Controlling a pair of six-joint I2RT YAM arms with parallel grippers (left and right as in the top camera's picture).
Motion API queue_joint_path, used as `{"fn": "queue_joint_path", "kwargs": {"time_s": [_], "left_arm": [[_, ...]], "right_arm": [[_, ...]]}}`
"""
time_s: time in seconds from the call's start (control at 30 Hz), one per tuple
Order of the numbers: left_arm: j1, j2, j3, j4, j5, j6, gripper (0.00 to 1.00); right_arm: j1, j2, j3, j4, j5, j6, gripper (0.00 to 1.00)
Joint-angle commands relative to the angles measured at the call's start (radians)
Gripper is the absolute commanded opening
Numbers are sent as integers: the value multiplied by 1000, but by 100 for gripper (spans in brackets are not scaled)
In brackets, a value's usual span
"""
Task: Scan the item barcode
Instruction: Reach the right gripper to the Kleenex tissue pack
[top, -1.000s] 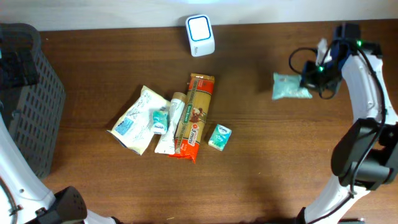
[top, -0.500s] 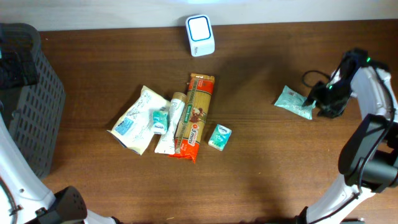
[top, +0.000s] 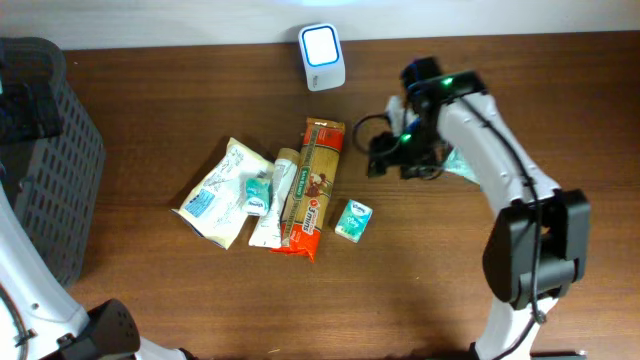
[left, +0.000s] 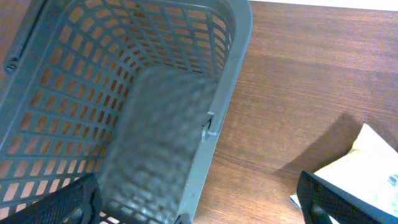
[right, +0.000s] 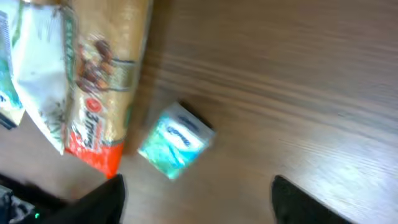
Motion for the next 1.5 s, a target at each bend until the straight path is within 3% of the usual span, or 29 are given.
{"fn": "queue_joint_path", "kwargs": {"time_s": [0.0, 0.13, 0.23, 0.43, 1.2, 1.47], "left_arm": [[6, 1, 2, 0, 4, -14, 99], [6, 1, 2, 0, 4, -14, 99], [6, 1, 2, 0, 4, -14, 99], [6, 1, 2, 0, 4, -14, 99], [6, 1, 2, 0, 4, -14, 99], [6, 1, 2, 0, 4, -14, 99]], "right_arm": [[116, -11, -114, 62, -13, 18, 57], [264, -11, -202, 197, -62, 33, 13], [353, -10, -211, 278, -56, 84, 4], [390, 40, -219, 363, -54, 288, 4], [303, 89, -230, 320, 21, 288, 4], [303, 92, -232, 212, 117, 278, 4]]}}
